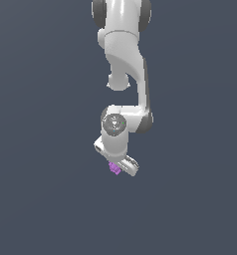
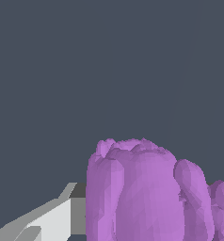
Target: Pick up the object and move it to a goal position.
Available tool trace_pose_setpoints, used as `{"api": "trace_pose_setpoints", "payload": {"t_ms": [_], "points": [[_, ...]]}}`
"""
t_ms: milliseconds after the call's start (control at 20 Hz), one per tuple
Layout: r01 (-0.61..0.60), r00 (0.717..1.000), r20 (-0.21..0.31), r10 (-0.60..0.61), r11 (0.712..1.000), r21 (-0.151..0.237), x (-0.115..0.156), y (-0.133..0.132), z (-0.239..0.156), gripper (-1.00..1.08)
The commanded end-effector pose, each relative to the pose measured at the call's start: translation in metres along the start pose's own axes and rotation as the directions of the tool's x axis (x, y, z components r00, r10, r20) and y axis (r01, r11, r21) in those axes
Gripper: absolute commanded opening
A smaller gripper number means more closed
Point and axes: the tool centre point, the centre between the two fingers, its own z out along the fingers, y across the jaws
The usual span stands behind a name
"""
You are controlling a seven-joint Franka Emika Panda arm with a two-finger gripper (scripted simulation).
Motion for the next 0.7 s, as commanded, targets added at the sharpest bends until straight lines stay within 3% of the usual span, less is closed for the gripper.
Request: {"api": "trace_pose_setpoints", "payload": {"t_ms": [0,650], "points": [[0.000,1.000,0.000,0.000,1.000,0.000,0.0002,-0.0001,0.0002,-1.00],[0.000,1.000,0.000,0.000,1.000,0.000,-0.0003,0.0041,-0.0048,-1.00]]}}
